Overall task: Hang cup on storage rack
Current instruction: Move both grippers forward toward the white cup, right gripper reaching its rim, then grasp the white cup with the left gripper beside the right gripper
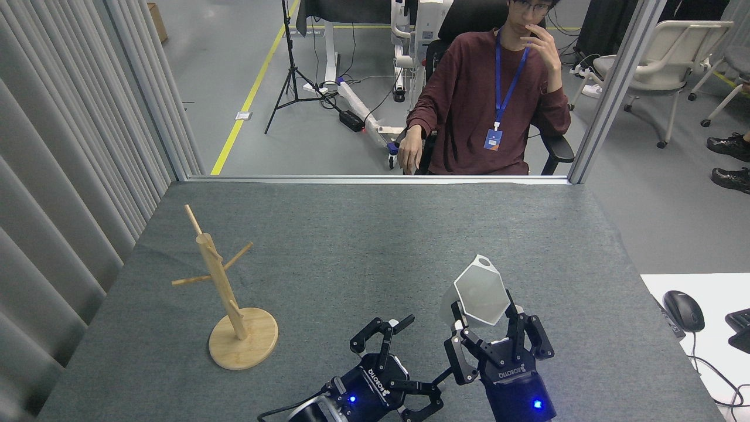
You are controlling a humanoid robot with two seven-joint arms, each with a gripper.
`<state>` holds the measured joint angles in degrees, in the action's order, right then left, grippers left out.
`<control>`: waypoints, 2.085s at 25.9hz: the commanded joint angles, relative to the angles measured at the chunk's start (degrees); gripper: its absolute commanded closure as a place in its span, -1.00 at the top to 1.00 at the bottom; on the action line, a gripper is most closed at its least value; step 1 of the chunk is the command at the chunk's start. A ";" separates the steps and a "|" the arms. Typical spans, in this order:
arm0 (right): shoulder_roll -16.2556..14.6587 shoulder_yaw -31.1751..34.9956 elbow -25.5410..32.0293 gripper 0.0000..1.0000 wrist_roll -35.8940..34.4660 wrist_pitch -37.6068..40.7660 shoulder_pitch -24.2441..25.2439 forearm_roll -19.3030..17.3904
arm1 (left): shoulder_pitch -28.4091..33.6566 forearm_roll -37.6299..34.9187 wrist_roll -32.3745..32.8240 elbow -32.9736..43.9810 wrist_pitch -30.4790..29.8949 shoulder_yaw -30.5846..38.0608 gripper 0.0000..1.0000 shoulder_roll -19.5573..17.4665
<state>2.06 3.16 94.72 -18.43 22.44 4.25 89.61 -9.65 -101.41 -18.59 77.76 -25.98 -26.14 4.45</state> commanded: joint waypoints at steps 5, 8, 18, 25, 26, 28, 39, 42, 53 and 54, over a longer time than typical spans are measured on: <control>0.57 -0.43 2.23 0.32 0.06 0.41 5.07 0.13 | 0.25 -0.63 -0.22 -0.06 2.25 0.21 1.00 -0.05; 0.57 -3.86 2.58 0.32 0.06 -0.73 5.51 0.22 | 0.34 -0.55 -0.22 0.03 2.25 0.30 1.00 -0.05; 0.84 -11.24 3.28 0.33 0.06 -5.13 5.42 0.30 | 0.16 -0.46 -0.22 0.38 2.25 0.39 1.00 0.04; 0.66 -12.12 3.28 0.34 0.06 -5.13 5.51 0.66 | 0.16 -0.46 -0.22 0.73 2.25 0.39 1.00 0.12; 0.75 -12.39 3.37 0.34 0.06 -5.22 5.51 0.66 | 0.16 -0.46 -0.22 0.73 2.16 0.48 1.00 0.12; 0.66 -13.53 3.28 0.34 0.06 -5.22 5.51 0.83 | 0.16 -0.37 -0.22 0.73 2.16 0.48 1.00 0.12; 0.66 -15.29 3.28 0.35 0.06 -6.36 5.51 1.89 | -0.02 -0.37 -0.31 0.99 2.07 0.48 0.35 0.12; 0.66 -15.20 3.28 0.36 0.06 -6.36 5.59 1.89 | -0.02 -0.37 -0.31 0.99 2.07 0.48 0.00 0.12; 0.66 -15.20 3.72 0.98 -0.64 -5.48 5.51 1.54 | -0.98 -0.37 -0.31 0.82 2.07 0.48 -0.13 0.12; 0.66 -15.20 4.25 0.98 -0.73 -5.39 5.51 1.45 | -0.98 -0.37 -0.31 0.82 2.16 0.48 -0.13 0.12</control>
<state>2.76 -12.03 98.19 -18.34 16.50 9.80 91.31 -10.54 -101.78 -19.21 78.63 -23.93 -25.69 4.59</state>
